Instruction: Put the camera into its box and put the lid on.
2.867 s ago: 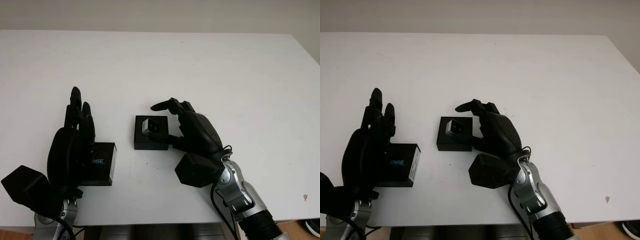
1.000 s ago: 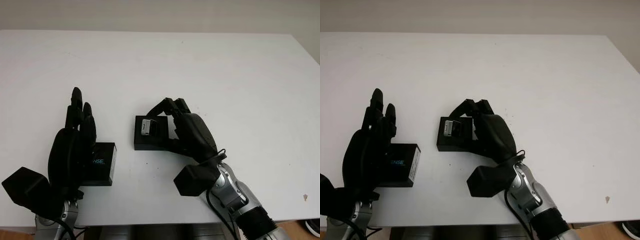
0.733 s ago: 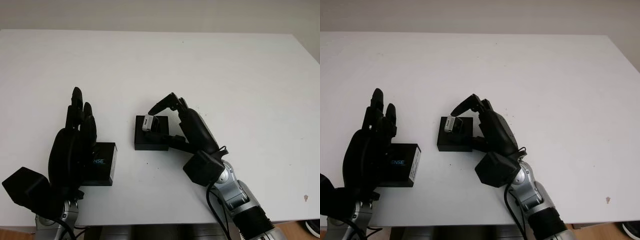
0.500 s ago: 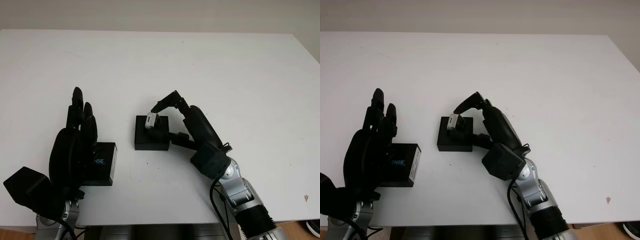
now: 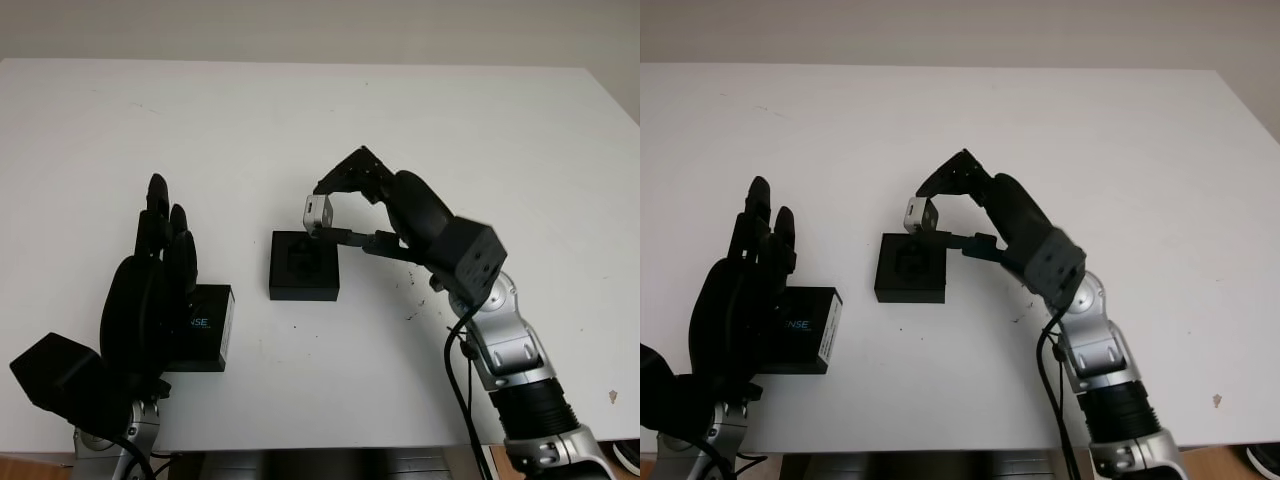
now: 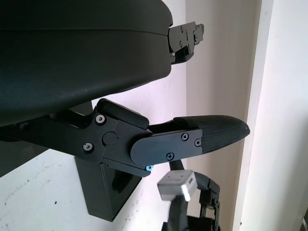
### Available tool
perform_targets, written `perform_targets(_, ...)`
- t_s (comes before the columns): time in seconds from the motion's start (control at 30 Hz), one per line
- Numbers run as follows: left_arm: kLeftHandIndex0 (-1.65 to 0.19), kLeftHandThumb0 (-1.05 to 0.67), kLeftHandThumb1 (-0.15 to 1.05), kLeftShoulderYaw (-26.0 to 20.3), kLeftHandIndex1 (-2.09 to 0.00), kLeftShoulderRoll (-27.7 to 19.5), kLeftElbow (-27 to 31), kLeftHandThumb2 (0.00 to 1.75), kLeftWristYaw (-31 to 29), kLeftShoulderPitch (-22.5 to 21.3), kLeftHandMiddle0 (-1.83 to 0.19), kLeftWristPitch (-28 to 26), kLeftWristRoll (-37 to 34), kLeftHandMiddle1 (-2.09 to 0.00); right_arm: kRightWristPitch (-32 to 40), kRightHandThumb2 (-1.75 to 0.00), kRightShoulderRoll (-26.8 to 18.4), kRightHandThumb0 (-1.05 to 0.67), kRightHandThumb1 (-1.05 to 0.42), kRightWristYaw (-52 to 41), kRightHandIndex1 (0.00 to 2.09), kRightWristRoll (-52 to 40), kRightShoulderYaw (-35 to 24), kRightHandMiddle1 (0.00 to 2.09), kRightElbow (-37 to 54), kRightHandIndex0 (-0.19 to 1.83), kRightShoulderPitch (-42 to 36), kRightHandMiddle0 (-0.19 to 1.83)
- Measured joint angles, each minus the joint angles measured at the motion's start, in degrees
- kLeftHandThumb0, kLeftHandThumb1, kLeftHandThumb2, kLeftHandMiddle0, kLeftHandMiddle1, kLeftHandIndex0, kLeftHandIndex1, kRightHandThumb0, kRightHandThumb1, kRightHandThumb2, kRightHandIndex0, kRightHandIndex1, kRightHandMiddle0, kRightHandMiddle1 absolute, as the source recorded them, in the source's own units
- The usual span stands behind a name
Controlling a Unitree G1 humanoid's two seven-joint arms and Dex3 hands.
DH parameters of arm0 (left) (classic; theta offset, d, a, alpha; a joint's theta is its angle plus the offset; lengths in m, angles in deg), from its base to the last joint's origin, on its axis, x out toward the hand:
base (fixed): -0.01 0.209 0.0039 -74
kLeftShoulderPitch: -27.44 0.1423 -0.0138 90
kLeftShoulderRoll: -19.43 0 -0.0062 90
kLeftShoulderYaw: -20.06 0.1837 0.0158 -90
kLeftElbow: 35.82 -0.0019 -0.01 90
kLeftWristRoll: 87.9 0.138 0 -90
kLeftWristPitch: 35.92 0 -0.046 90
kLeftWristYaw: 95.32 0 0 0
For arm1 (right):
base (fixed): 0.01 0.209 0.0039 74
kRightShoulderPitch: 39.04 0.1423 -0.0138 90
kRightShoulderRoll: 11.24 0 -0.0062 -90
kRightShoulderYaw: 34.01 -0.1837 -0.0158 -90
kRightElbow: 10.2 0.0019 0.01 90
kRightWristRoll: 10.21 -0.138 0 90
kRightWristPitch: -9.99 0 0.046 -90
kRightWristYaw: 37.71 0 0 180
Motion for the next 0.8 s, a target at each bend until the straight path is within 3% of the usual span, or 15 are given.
perform_targets(0.13, 0.19, -0.79, 1.05, 0.20, 0.00, 0.08, 0.10, 0.59, 0.08, 0.00, 0.19, 0.00, 0.11, 0.00, 3.96, -0.05, -1.83, -0.47, -0.95, -6.58, 0.43, -3.37, -0.55, 1.59, -4.51, 0.25, 5.86, 0.44)
perform_targets(0.47, 0.19, -0.78, 1.05, 0.29, 0.00, 0.45, 0.42, 0.59, 0.08, 0.08, 0.19, 0.05, 0.17, 0.00, 3.49, -0.06, -3.11, -0.48, -0.95, -12.08, 0.24, -2.81, 0.50, 1.59, -11.94, 0.22, 10.08, 0.42)
perform_targets(0.8, 0.19, -0.78, 1.05, 0.33, 0.00, 0.70, 0.50, 0.58, 0.10, 0.13, 0.19, 0.13, 0.24, 0.00, -5.49, -0.06, -3.23, -0.55, -0.98, -10.03, 0.17, 2.31, 2.53, 1.60, -12.67, 0.25, 9.30, 0.42)
